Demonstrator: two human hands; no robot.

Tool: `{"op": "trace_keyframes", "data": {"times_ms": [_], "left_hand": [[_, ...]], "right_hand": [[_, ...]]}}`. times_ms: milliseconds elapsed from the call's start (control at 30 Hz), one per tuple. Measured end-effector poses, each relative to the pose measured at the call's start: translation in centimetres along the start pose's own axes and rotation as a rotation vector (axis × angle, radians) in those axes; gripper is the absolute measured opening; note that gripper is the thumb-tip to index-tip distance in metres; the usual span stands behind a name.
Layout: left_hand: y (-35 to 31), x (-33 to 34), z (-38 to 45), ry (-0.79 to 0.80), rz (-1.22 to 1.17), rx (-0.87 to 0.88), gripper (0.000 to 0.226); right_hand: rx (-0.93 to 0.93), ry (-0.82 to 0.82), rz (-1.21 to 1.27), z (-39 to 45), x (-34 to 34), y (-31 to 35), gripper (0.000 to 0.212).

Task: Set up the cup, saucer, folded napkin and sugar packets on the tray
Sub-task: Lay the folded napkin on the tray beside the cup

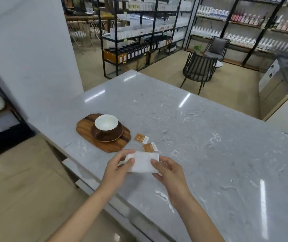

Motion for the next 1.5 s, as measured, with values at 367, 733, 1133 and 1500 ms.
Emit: {"op": "trace_keyframes", "data": {"times_ms": [367, 733, 1133, 1500], "left_hand": [[-0.1, -14.7, -2.0, -0.089, 0.084, 0.058, 0.015], [0.1, -25.9, 0.1, -0.215, 0.018, -0.058, 0.024], [0.5, -33.9, 11.0, -0.093, -0.006, -0.252, 0.016], [-0.9, -32.9, 23.3, 0.145, 0.239, -0.076, 0.029]], "right_hand": [[0.010, 0.094, -0.122, -1.5, 12.5, -4.1, 0.020], [0.083, 0.174, -0.114, 2.3, 22.8, -7.5, 0.023], [0.174, 0.110, -0.004, 10.1, 30.8, -10.2, 0.012], [-0.237, -0.382, -0.433, 12.7, 32.6, -5.9, 0.027]]}}
Point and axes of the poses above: each hand's wrist, its own z-axis towards the middle knuckle, its own x-axis out of the palm, y = z × x, the point moved 10 cm from there along z, towards the middle knuckle, and after that the axes turned 5 degrees about -z, right-handed, at the moved point
